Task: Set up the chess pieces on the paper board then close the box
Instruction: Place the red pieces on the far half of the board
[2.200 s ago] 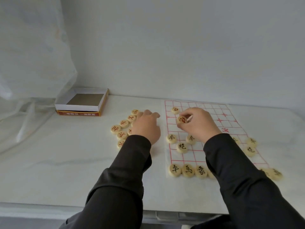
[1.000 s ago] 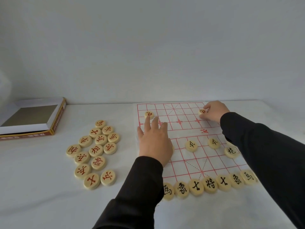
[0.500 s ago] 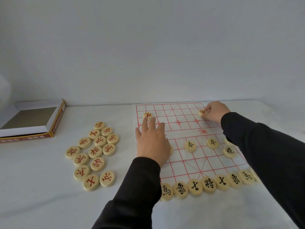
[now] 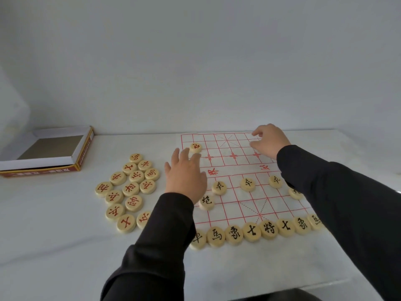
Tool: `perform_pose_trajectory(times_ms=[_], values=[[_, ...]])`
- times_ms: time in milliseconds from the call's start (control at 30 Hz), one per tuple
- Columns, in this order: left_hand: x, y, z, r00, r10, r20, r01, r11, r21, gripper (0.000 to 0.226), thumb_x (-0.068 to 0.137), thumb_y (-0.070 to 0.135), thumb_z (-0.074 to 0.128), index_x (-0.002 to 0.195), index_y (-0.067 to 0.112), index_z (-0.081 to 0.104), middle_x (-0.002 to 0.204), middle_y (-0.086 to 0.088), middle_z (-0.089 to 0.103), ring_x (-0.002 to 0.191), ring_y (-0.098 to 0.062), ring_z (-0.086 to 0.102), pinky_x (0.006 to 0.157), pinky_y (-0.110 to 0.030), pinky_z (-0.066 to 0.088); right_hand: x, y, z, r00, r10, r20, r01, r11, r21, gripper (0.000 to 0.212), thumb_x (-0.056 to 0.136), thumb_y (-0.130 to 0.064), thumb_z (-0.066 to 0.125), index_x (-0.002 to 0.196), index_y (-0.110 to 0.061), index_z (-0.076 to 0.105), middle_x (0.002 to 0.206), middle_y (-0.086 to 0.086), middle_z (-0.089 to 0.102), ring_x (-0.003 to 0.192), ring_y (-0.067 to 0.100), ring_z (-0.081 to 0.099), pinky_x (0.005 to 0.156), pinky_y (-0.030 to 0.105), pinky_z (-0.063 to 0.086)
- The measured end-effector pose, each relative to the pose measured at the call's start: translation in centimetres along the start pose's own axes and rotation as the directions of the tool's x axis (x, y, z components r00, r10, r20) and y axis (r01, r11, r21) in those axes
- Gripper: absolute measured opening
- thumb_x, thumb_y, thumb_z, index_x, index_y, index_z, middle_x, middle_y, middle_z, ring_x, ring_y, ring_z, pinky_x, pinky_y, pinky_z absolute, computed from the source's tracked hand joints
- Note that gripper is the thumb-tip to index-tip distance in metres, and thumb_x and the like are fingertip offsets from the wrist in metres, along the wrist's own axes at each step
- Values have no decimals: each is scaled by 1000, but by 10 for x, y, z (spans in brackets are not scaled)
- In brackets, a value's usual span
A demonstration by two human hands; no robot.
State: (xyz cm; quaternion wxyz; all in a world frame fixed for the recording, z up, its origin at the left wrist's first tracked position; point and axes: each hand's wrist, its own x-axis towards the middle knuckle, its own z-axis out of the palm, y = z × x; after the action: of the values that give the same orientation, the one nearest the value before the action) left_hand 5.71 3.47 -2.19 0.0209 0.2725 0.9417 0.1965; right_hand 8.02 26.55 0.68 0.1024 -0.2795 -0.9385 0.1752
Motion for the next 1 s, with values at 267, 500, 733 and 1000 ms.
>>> perform_pose_trajectory(times_ms=[267,500,733,1000], values=[[-29,-31,-23,990,-143,14,143,990,-14,52,95,26,42,145,23,27,156,-4,12,145,-25,-1,117,-46,7,-65,-85,20,986,-166,-15,164,949,270,27,87,-15,57,113,-13,63,121,3,57,109,18,54,85,23,39],[-54,-54,-38,956,-291,16,292,953,-82,54,93,27,43,144,22,28,155,-3,17,144,-25,4,117,-46,13,-107,-151,45,988,-155,10,115,775,622,25,83,-10,56,105,-12,67,102,0,63,92,10,56,73,15,41],[-54,-89,-72,940,-339,35,338,941,21,52,93,28,44,143,23,30,154,-4,18,143,-25,8,114,-45,19,-113,-160,59,987,-163,7,114,720,684,23,86,-8,55,105,-12,67,98,-4,62,91,7,55,67,6,38],[-55,-130,-95,862,-440,252,413,898,152,71,89,46,53,145,17,22,149,-10,30,135,-30,31,107,-41,32,-93,-171,71,941,-307,144,179,810,558,34,90,-5,48,121,-13,58,126,4,57,113,12,53,89,18,38]])
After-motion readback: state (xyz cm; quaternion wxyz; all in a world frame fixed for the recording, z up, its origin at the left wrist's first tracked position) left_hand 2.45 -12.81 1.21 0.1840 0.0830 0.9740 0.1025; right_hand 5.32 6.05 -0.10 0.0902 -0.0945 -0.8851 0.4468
